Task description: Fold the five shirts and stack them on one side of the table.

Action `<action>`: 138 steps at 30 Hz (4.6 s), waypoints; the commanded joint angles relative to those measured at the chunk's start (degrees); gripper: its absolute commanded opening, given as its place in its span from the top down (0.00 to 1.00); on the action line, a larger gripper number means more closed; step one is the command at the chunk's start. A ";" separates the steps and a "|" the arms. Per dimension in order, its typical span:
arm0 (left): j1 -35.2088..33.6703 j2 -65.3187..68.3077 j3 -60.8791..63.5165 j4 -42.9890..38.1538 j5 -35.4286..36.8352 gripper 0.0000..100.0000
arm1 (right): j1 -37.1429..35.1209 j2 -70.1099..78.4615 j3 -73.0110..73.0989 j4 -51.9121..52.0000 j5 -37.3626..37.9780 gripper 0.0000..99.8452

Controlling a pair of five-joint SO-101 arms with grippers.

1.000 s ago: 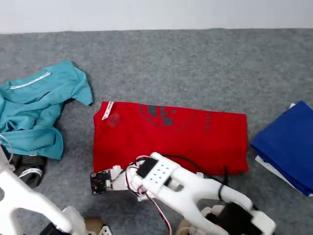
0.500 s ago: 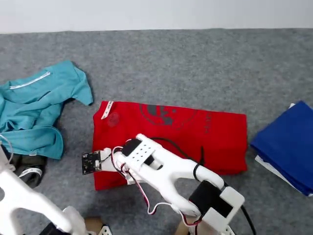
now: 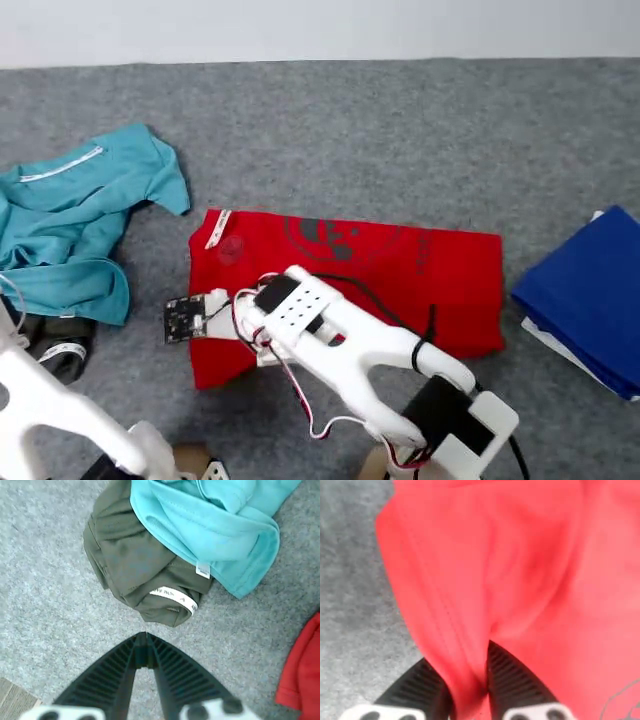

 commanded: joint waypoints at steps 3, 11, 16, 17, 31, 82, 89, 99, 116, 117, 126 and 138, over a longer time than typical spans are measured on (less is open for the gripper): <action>-0.18 -1.32 -0.31 -1.76 -0.53 1.00 | 5.49 -2.42 -4.04 -0.31 0.62 0.99; -0.09 -1.32 -0.22 -1.93 -0.44 1.00 | 11.65 9.54 -18.64 0.31 0.62 0.99; -0.09 -1.32 -0.22 -1.93 -0.44 1.00 | 13.14 19.47 -31.82 5.58 0.26 0.99; -0.09 -1.32 -0.22 -1.93 -0.44 1.00 | 13.23 21.23 -34.46 7.16 0.26 0.99; -0.09 -1.32 -0.13 -1.67 -0.53 1.00 | 17.19 32.84 -54.33 18.77 -13.27 0.75; 54.77 28.31 -11.82 -12.22 1.32 1.00 | 46.73 -15.25 -43.96 44.70 -28.57 0.99; 65.41 40.62 -25.01 -8.00 0.62 1.00 | 57.54 -29.67 -29.89 44.62 -28.66 0.99; 75.87 59.25 -42.51 -1.67 -2.37 1.00 | 69.23 -41.63 -14.07 44.35 -28.57 0.99; 81.49 76.40 -63.60 7.38 -3.43 1.00 | 70.55 -49.71 -7.56 44.35 -28.66 0.99; 81.85 76.40 -62.37 7.38 -3.43 1.00 | 70.55 -50.07 -7.56 44.35 -28.66 0.99; 82.29 75.78 -50.68 7.38 -3.43 1.00 | 70.55 -52.18 -7.56 44.35 -28.57 0.99; 86.95 69.71 -40.66 7.47 -3.25 1.00 | 70.55 -52.18 -7.56 44.44 -28.57 0.99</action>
